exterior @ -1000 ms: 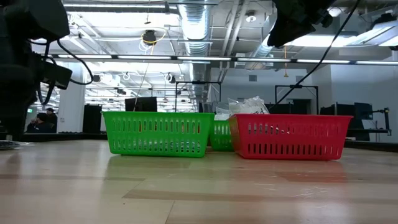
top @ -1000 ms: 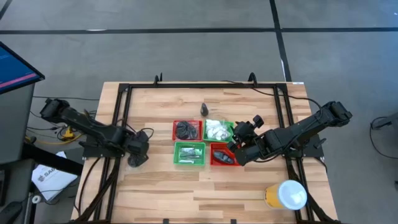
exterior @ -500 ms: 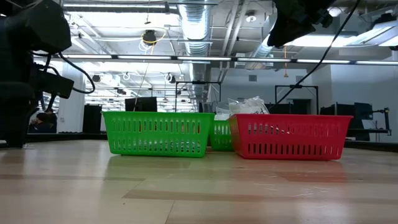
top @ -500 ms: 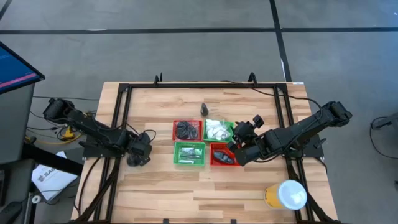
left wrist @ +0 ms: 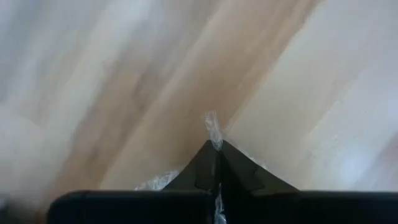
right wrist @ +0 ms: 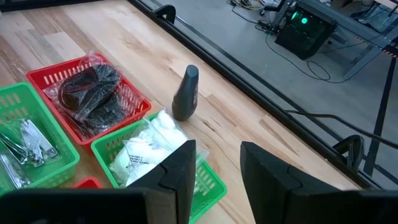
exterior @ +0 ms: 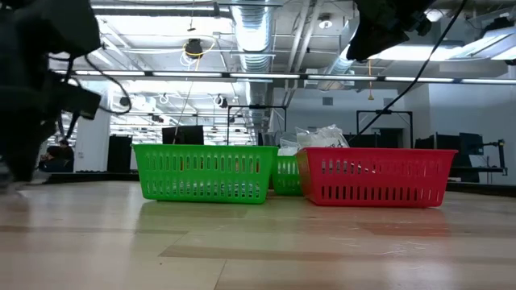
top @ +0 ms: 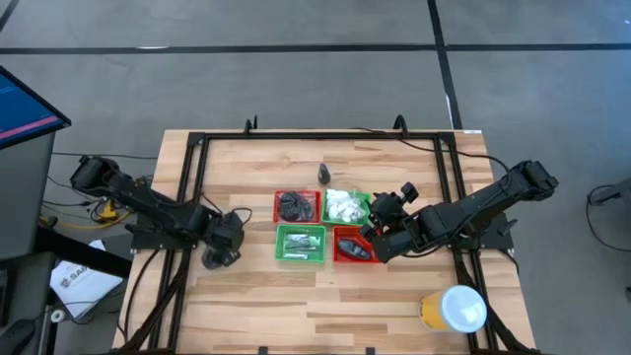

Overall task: Pick & Place Travel size toiletries
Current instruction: Put the black hairbrush into the left red basket

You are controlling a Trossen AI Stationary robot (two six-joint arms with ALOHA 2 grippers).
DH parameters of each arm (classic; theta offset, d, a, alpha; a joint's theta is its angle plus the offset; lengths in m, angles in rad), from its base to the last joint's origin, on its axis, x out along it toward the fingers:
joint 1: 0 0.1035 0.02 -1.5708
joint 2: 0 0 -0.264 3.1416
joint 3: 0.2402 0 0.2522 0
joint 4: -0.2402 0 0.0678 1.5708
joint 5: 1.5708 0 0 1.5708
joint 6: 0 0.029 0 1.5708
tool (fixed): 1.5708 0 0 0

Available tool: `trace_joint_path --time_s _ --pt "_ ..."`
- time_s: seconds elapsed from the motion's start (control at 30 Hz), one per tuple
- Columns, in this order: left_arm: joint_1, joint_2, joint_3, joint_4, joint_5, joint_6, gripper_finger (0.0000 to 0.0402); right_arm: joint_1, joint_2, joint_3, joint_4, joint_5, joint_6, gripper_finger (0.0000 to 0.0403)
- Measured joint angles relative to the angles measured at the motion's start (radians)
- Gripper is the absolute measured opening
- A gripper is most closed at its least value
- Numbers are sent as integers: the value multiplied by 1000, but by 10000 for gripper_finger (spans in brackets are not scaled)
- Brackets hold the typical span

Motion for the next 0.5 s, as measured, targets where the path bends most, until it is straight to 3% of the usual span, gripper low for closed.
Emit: trace_joint_path --time_s 0.2,0.5 --pt "1 0 91 -16 -103 57 0 0 0 0 0 0 0 116" --pt "25 -1 246 22 -364 161 0 0 0 0 0 0 0 116"
